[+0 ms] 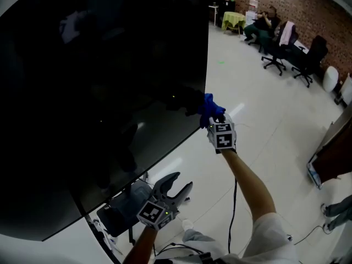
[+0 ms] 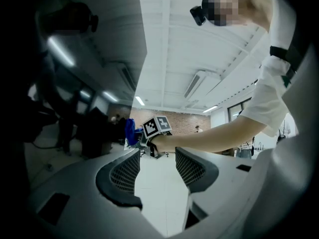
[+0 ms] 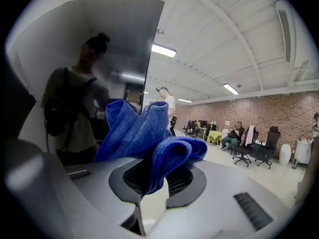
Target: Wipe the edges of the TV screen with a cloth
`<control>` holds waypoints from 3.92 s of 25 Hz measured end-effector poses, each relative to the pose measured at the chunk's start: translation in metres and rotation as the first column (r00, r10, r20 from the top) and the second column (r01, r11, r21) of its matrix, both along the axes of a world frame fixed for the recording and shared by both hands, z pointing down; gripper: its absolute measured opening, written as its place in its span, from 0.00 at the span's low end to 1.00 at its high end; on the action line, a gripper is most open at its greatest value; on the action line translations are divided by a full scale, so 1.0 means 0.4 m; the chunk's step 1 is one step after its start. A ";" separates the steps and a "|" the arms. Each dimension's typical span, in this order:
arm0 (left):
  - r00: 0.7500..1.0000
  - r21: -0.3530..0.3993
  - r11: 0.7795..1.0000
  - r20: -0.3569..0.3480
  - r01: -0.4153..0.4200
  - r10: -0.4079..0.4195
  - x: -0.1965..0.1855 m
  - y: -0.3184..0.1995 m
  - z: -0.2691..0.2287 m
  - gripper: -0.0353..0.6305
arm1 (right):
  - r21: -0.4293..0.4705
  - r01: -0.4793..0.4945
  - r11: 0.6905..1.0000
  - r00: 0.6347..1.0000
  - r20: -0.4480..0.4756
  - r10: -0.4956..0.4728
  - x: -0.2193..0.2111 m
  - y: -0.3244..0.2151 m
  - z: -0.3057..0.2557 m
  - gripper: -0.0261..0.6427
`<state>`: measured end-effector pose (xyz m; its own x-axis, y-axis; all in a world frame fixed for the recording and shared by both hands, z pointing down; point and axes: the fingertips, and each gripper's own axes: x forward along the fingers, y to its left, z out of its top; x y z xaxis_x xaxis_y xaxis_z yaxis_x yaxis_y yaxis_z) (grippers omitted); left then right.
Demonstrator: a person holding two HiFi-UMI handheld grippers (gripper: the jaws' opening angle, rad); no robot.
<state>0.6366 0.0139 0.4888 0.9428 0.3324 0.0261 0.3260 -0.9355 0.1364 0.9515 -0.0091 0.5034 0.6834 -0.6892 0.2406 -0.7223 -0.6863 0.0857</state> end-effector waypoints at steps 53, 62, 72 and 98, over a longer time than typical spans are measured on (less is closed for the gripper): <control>0.833 -0.014 0.833 0.032 0.553 -0.552 -0.769 -0.431 0.008 0.37 | -0.116 0.515 0.850 0.792 0.444 -0.419 -1.141 -0.553 0.536 0.14; 0.715 -0.002 0.715 0.014 0.699 -0.699 -1.030 -0.511 0.040 0.37 | -0.117 0.625 0.772 0.722 0.461 -0.515 -1.405 -0.657 0.552 0.14; 0.525 -0.005 0.525 0.016 0.851 -0.851 -1.418 -0.638 0.123 0.37 | -0.088 0.778 0.622 0.585 0.463 -0.666 -1.859 -0.920 0.598 0.14; 0.148 -0.050 0.147 0.023 0.988 -0.989 -2.028 -0.736 0.199 0.37 | -0.026 0.959 0.284 0.266 0.432 -0.861 -2.737 -1.190 0.611 0.14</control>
<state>-0.1745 -0.2804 0.5682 0.4693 -0.8825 0.0310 -0.8695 -0.4557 0.1907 -0.1431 -0.4853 0.7477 -0.5028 -0.6829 0.5300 -0.8590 0.4635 -0.2176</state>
